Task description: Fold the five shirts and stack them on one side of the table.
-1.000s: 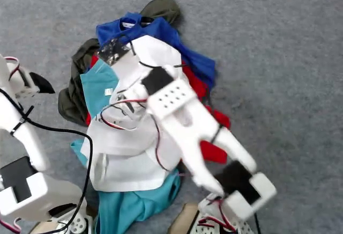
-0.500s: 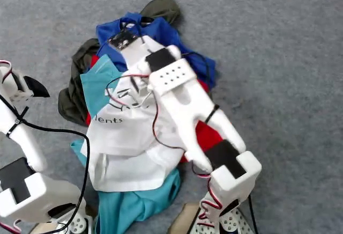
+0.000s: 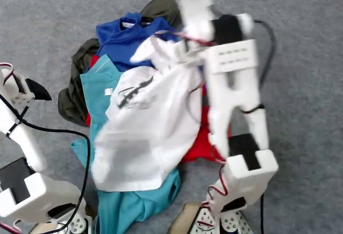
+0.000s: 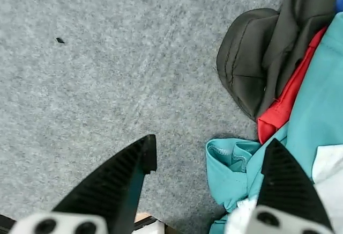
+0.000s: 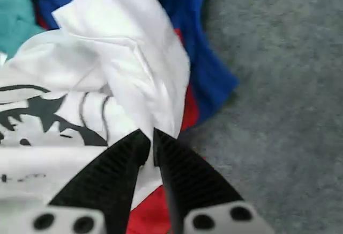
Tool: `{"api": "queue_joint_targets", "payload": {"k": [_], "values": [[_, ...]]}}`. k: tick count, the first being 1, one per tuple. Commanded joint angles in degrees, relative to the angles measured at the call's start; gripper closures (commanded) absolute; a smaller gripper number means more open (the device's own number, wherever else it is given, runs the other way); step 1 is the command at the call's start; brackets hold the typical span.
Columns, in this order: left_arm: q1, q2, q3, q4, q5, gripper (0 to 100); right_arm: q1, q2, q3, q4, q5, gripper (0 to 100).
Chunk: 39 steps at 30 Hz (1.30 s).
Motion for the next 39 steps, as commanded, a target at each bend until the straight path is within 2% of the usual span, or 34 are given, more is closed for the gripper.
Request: {"api": "queue_joint_targets", "payload": {"k": [1,5,9,16,23,26,30,34,39], "values": [[-0.26,-2.42,-0.26,0.18,-0.35,69,9.54,-0.22,-5.67,1.14,3.08,99.4],[0.00,-2.42,-0.53,0.18,-0.26,69,20.00,-0.04,-8.48,0.79,5.80,99.4],[4.66,-2.51,-0.88,0.18,-0.26,69,30.37,0.04,-11.74,-3.52,6.33,99.4],[20.92,-2.51,-0.88,0.18,0.26,69,45.85,0.13,-12.35,-13.01,6.33,99.4],[36.84,-2.07,-0.70,-2.81,2.99,68,52.35,1.45,-10.33,-18.64,5.89,99.4],[41.93,-1.98,-1.05,-7.12,3.08,68,52.53,3.21,-9.19,-19.78,2.55,99.4],[48.00,-0.92,0.44,-15.47,5.01,68,48.22,7.16,-3.30,-19.96,0.00,99.4],[48.79,4.00,1.32,-23.56,11.16,60,41.01,11.65,4.35,-24.97,-2.55,99.4],[49.14,12.44,-2.64,-27.16,12.04,59,33.45,14.46,11.65,-35.08,-5.36,99.4]]}}
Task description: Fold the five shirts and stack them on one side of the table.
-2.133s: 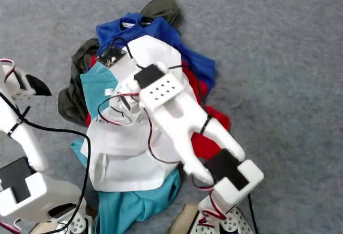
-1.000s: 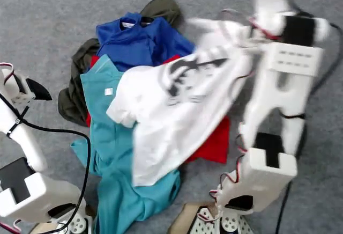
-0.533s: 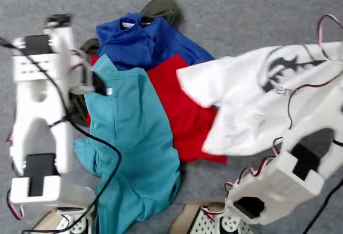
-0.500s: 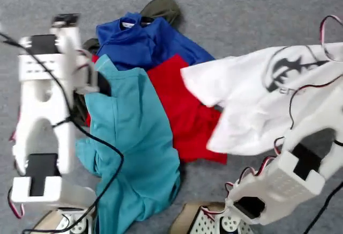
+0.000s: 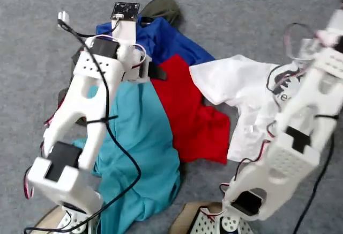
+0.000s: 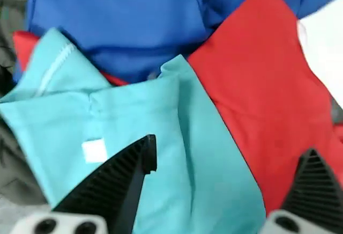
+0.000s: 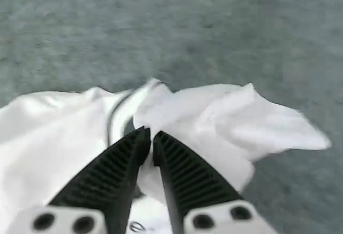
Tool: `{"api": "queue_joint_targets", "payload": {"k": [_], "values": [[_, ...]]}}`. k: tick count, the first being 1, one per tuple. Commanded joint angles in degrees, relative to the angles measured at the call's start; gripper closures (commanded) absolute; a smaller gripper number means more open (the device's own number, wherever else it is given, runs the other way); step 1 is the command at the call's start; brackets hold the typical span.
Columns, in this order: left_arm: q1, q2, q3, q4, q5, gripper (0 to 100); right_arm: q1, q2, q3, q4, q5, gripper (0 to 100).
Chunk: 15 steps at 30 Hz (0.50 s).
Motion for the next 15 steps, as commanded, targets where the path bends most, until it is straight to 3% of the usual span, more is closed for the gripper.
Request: {"api": "queue_joint_targets", "payload": {"k": [1,8,15], "values": [[0.70,5.05,-5.19,-2.64,0.62,59,-5.85,0.13,3.65,-7.21,-2.20,99.4],[-2.64,26.42,-18.90,-2.99,1.14,60,-10.42,1.19,16.04,-23.21,-5.63,99.4],[-7.12,42.59,-33.67,-2.20,4.31,81,-9.71,2.59,23.08,-34.73,-7.21,99.4]]}}
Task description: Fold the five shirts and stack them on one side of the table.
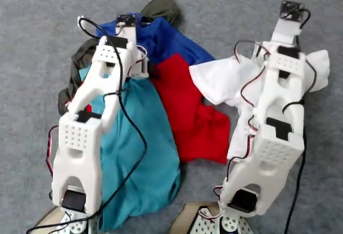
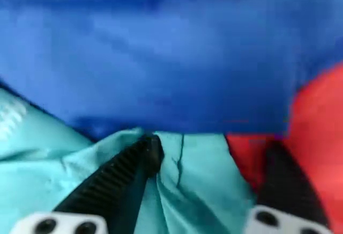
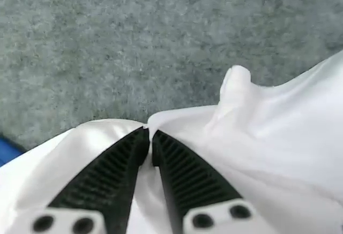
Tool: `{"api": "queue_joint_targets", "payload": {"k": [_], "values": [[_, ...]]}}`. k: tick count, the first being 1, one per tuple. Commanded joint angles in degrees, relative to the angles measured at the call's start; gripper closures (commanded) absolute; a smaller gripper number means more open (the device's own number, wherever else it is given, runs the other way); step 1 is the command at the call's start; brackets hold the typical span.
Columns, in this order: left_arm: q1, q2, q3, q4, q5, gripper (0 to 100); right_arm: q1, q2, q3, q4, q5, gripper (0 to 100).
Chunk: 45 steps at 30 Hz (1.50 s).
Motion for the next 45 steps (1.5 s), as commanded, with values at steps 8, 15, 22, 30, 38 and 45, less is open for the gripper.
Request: {"api": "queue_joint_targets", "payload": {"k": [8,15,22,30,38,45], "values": [[-5.89,11.30,-18.20,7.74,0.35,98,0.13,0.22,0.31,-4.22,-0.62,99.4],[-21.98,13.67,-28.22,14.24,-6.24,98,0.04,0.31,0.31,-4.22,-0.53,99.4],[-40.70,13.41,-42.90,18.46,-14.15,98,0.04,0.31,0.31,-4.22,-0.53,99.4],[-56.97,13.41,-60.75,22.68,-15.91,98,-0.04,0.31,0.31,-4.22,-0.70,99.4],[-65.93,13.32,-60.48,22.42,-15.65,98,-0.13,0.40,0.40,-4.22,-0.70,99.4],[-63.91,6.99,-60.40,22.59,-5.80,93,-1.10,0.40,0.66,-4.22,-0.44,99.4]]}}
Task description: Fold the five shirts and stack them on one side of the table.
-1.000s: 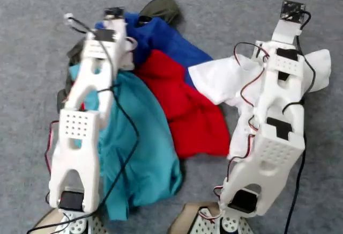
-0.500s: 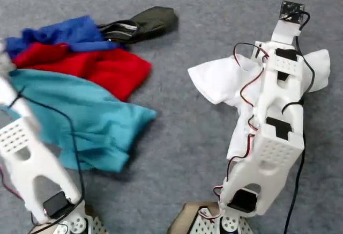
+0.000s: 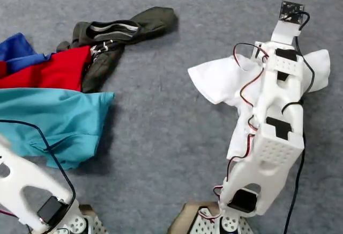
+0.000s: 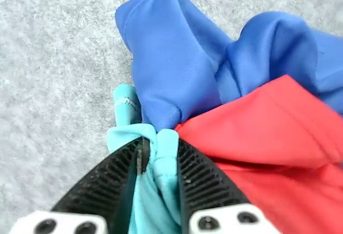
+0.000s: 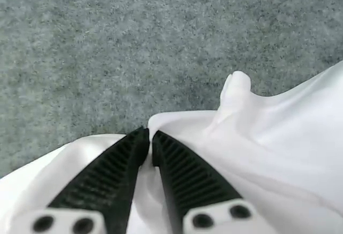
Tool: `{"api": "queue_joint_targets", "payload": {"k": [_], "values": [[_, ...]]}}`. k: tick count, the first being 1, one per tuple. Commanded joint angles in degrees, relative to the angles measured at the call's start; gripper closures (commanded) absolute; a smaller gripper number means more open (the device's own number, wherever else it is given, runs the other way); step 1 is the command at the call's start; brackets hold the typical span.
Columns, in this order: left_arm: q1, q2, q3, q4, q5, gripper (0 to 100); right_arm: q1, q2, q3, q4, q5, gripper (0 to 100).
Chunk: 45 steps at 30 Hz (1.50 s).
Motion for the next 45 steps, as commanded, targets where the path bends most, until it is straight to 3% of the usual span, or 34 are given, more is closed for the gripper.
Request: {"api": "queue_joint_targets", "payload": {"k": [1,5,8,16,21,27,35,40,45], "values": [[2.11,-8.66,-3.08,0.35,7.47,89,-1.10,-0.22,-0.04,-1.32,-0.18,99.4],[8.79,-15.34,-2.73,0.44,16.44,73,-1.19,-0.22,-0.04,-1.32,-0.18,99.4],[16.79,-18.77,-2.64,2.81,18.64,65,-1.27,-0.22,-0.04,-1.32,-0.18,99.4],[45.80,-14.37,5.63,4.13,12.66,64,-1.27,-0.22,-0.22,-1.32,-0.18,99.4],[55.12,-4.09,13.36,-6.95,10.02,64,-1.27,-0.22,-0.31,-1.32,-0.09,99.4],[53.54,6.73,13.98,-16.18,9.67,67,-1.27,-0.22,-0.31,-1.32,-0.09,99.4],[44.40,11.47,13.89,-16.35,9.58,98,-1.27,-0.22,-0.31,-1.32,-0.09,99.4],[36.48,11.21,12.48,-15.82,9.58,98,-1.27,-0.22,-0.31,-1.32,-0.09,99.4],[25.85,11.21,1.85,-10.99,9.32,98,-1.27,-0.22,-0.31,-1.32,-0.09,99.4]]}}
